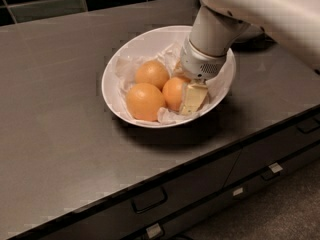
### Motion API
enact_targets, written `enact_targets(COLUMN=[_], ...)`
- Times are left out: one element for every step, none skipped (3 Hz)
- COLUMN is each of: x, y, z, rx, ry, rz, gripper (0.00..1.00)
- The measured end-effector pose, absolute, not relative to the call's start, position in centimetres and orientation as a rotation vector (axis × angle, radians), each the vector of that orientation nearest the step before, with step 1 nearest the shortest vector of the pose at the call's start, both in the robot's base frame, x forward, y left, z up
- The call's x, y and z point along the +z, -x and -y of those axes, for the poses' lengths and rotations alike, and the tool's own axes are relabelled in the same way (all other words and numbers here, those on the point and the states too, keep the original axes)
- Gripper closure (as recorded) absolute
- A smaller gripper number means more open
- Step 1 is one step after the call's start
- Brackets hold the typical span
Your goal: Pick orange from white bowl
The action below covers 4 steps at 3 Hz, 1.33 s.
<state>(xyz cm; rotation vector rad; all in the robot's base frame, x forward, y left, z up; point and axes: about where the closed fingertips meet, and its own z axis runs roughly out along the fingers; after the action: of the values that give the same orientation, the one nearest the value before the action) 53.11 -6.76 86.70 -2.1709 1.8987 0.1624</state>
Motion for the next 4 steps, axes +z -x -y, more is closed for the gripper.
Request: enact_targets(x=[86.78,86.6,86.48,86.48], y=[-53.16,-53.02,-52.93,-52.93], z=[6.73,6.69,6.65,6.65], rx=[0.162,0.147,0.137,0.137], ry=[2.171,2.175,2.178,2.178], rz=[-1.899,-1.886,-1.876,-1.876], gripper=[0.3,0.3,0.34,0.56])
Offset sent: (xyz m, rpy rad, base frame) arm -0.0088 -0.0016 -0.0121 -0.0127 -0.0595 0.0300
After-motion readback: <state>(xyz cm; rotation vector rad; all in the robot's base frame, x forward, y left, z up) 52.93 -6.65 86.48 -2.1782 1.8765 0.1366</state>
